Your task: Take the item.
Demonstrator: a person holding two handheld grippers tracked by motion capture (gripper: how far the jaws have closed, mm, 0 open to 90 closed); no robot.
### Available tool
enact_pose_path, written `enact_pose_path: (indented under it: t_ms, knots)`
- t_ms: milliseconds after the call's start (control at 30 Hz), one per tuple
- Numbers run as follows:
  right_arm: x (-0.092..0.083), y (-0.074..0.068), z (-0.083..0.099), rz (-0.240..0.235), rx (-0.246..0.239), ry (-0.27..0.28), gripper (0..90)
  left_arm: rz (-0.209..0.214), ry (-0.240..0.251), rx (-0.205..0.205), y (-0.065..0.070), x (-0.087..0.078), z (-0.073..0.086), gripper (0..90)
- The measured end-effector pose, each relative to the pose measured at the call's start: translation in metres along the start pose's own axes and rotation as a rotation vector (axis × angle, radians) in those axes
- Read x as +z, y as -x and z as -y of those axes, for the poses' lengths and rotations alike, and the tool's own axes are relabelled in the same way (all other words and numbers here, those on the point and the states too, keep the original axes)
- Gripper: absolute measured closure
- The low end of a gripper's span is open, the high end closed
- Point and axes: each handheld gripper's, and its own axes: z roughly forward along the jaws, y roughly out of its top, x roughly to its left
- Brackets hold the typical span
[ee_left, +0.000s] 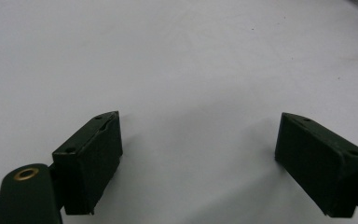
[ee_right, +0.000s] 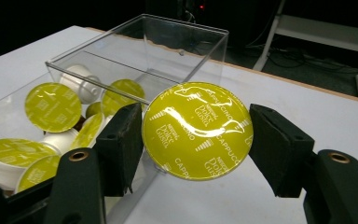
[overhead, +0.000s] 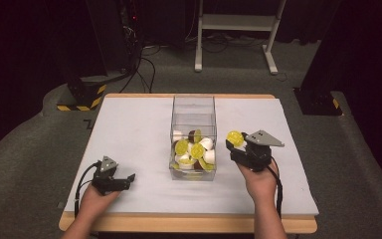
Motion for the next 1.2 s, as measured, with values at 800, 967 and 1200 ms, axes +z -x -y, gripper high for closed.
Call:
enact_pose_path:
  t_ms: [800, 967, 1200]
  knots:
    - [0.022, 0.053, 0.036, 0.133, 0.086, -0.096, 37.7, 0.001, 0.0, 0.0, 0.0, 0.0, 0.0, 15.1]
    - [0.028, 0.063, 0.043, 0.169, 0.089, -0.118, 37.7, 0.0, 0.0, 0.0, 0.0, 0.0, 0.0, 15.0]
    - [0.041, 0.074, 0.056, 0.196, 0.103, -0.175, 37.7, 0.0, 0.001, -0.002, 0.0, 0.0, 0.0, 15.1]
